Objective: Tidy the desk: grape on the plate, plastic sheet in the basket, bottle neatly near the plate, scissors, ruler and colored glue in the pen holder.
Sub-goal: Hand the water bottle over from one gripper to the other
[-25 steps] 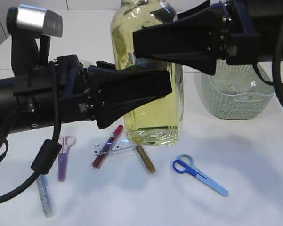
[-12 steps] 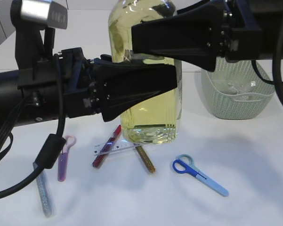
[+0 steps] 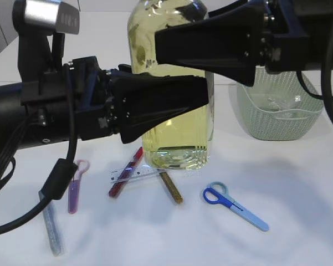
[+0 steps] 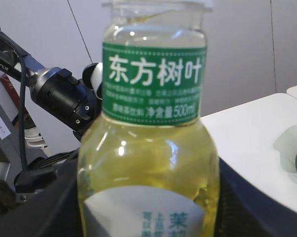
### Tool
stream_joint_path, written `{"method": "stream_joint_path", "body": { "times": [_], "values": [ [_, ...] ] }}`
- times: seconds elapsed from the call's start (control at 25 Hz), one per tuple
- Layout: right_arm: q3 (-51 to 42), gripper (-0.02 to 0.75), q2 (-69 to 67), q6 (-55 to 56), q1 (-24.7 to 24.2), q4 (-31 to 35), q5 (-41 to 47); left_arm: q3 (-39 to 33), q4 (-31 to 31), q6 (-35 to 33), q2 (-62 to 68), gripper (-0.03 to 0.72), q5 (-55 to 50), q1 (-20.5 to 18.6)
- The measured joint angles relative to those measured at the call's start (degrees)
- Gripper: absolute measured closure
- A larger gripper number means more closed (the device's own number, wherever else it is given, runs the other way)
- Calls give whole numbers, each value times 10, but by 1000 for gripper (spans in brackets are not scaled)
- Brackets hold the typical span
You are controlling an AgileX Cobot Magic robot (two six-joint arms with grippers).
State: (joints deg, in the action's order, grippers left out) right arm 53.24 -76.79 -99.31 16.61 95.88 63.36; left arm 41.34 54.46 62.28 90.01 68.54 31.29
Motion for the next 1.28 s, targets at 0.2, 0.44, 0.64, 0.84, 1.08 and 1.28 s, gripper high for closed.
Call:
{"method": "stream_joint_path", "body": {
  "times": [0.2,0.44,0.64,0.84,1.08,1.28],
  "values": [
    [4,136,0,19,0,-20,-1,0,3,-11,2,239,-3,-4],
    [4,130,0,27,1,-30,-10,0,33,-19,3,239,-4,-26],
    [4,130,0,28,1,-28,-19,-2,47,-22,3,239,-4,-44],
    [5,130,0,29,1,-26,-27,-2,47,-22,3,239,-7,-47],
    [7,130,0,30,1,-26,-40,-2,50,-22,3,239,-7,-68],
    [7,132,4,72,5,-74,-11,-2,34,-19,8,239,-47,-129]
  ]
}}
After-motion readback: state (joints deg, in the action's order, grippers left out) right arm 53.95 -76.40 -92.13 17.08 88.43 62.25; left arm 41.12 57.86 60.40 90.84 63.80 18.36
